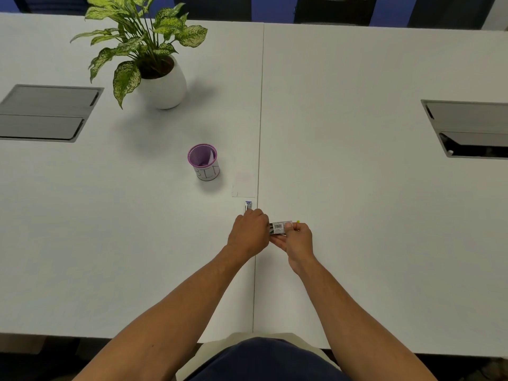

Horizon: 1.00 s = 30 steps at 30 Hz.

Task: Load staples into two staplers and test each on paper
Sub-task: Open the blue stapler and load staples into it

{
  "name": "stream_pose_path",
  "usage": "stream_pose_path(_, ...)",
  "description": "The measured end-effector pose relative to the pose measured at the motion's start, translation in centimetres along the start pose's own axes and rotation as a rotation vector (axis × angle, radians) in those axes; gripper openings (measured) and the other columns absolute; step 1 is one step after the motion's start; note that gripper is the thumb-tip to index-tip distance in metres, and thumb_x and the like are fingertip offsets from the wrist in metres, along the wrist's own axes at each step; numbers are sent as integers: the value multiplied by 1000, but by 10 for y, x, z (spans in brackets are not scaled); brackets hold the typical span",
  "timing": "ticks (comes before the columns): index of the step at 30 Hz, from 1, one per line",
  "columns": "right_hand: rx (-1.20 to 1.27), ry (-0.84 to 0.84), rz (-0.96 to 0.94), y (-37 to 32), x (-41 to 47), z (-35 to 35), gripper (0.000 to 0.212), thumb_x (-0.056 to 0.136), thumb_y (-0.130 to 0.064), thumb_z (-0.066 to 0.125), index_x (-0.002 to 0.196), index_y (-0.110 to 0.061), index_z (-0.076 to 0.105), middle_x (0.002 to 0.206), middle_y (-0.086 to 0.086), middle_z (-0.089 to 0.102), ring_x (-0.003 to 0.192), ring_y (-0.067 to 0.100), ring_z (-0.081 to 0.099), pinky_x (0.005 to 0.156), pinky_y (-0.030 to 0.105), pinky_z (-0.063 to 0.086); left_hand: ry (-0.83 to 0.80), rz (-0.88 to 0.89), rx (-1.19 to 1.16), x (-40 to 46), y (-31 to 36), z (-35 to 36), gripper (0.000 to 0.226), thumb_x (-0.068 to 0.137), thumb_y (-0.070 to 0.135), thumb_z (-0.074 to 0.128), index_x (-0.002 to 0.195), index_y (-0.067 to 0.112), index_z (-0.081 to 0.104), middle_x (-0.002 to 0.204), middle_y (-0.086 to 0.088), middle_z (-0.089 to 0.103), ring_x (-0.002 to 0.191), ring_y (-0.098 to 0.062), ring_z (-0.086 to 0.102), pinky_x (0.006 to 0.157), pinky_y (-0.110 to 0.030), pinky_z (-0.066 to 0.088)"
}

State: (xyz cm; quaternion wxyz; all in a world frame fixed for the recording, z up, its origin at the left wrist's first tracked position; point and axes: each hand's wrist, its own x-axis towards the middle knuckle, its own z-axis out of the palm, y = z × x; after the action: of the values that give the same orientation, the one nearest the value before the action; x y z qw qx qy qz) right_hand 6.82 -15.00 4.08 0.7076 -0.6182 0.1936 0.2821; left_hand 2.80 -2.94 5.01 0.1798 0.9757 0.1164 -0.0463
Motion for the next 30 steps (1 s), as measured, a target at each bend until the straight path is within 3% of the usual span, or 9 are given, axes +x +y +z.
stream_pose_path(7,0,36,2,-1,1,1,15,103,-9,41,111,2,48,107,27,64,84,34,72,66,37,62,-1,-78,-132,4,5,-4,21,95,20,47,101,5,61,104,-12,58,94,-26,53,79,-37,48)
stream_pose_path(10,7,69,7,-4,1,0,15,103,-9,42,112,1,48,107,26,63,85,35,72,64,35,62,82,-106,-228,4,3,-5,18,96,18,48,98,5,60,97,-11,59,90,-25,54,75,-36,47)
stream_pose_path(15,33,93,40,-6,1,-5,10,103,-9,42,108,-2,47,103,17,61,87,39,71,63,33,61,256,-360,-539,0,-18,-4,14,92,13,55,82,8,63,76,1,60,69,-12,55,65,-27,43)
stream_pose_path(18,57,92,54,-6,-2,-7,10,103,-7,42,108,-1,47,95,6,59,91,42,68,73,40,59,290,-466,-554,-6,-39,2,19,92,16,58,78,7,66,73,-3,67,61,-6,54,59,-23,43)
stream_pose_path(22,52,96,64,-4,-5,-7,12,103,-6,41,95,-2,47,102,20,61,91,43,67,79,44,56,260,-541,-523,-14,-63,17,30,94,22,58,70,5,63,70,-15,67,63,-20,55,64,-34,48)
stream_pose_path(30,45,111,59,-1,-3,-9,9,103,-7,41,101,-2,47,123,28,57,95,45,67,78,44,56,132,-668,-517,-20,-80,44,17,92,19,62,88,7,72,84,-8,72,77,-25,65,67,-26,43)
